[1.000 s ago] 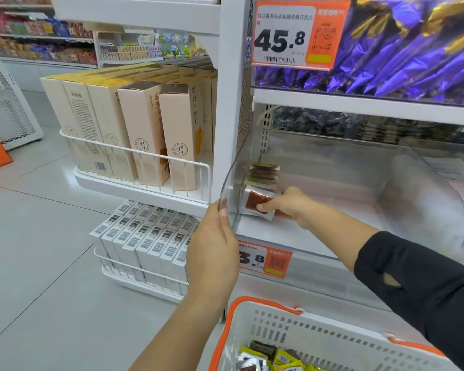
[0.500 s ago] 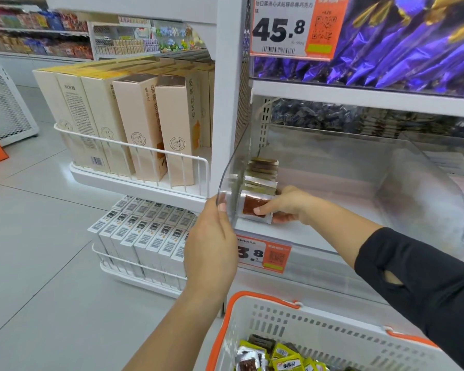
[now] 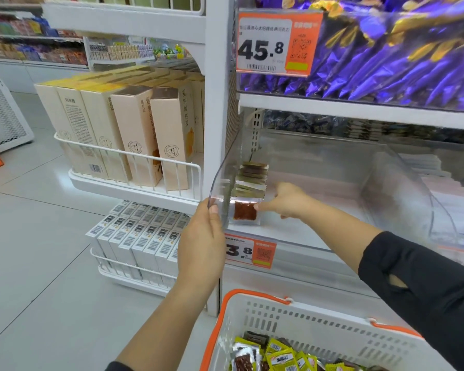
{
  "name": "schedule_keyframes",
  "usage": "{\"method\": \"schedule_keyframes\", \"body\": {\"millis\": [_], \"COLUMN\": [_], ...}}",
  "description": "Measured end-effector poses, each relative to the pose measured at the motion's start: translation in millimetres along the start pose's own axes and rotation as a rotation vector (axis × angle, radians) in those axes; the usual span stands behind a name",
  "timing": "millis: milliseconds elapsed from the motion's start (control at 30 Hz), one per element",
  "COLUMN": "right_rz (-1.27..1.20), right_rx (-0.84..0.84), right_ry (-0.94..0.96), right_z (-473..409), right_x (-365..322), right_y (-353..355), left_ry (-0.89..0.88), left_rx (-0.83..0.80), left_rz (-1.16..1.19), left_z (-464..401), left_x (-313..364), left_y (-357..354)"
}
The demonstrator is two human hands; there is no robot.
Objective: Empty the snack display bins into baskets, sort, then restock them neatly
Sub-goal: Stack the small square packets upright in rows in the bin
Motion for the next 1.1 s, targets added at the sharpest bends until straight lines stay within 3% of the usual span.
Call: {"method": "schedule_keyframes", "body": {"millis": [100, 233, 300, 400, 467, 533, 633, 767, 833, 900, 967, 1033, 1100], "right_rz": [-0.041, -0.199, -0.202, -0.124, -0.056, 0.024, 0.030, 0.052, 0.004, -0.079, -0.089, -0.083, -0.136], "right_rx": [0.224, 0.553, 0.644, 0.615, 0.456, 0.220, -0.041, -0.273, -0.278, -0.125, 0.119, 0.255, 0.284], "right_ry": [0.182, 0.398, 0.450, 0.402, 0.252, 0.051, -0.159, -0.427, -0.554, -0.674, -0.695, -0.675, -0.698], "right_z": [42, 117, 151, 176, 175, 172, 179, 201, 208, 207, 197, 181, 165], "right_x": [1, 30, 49, 90, 124, 169, 243, 322, 346, 364, 373, 375, 376], "right_y": [26, 39, 20, -32, -74, -117, -173, -218, -227, -233, -230, -223, -221], "left_ry": [-0.052, -0.402, -0.579, -0.861, -0.761, -0.490, -0.185, 0.161, 0.351, 0.483, 0.523, 0.472, 0.344], "left_rx": [0.000, 0.081, -0.016, -0.269, -0.608, -0.953, -1.221, -1.171, -1.190, -1.129, -0.930, -0.688, -0.586], "left_rz": [-0.051, -0.192, -0.265, -0.529, -0.810, -1.042, -1.176, -1.020, -0.940, -0.879, -0.796, -0.704, -0.718], "left_z": [9, 37, 57, 90, 108, 120, 140, 177, 206, 229, 235, 229, 217], "left_x": [9, 37, 46, 44, 28, -7, -74, -149, -178, -199, -211, -217, -216], "left_y": [16, 35, 30, 4, -24, -54, -93, -127, -141, -151, -162, -173, -187]}}
Point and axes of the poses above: each hand's wrist, its own z-axis away from the middle knuckle, its own y-axis out of the back of the hand, x = y × z, the point moved 2 cm from there along -z, towards the middle knuckle, and after that the axes turned 1 degree about -x, right-handed, at the moved point
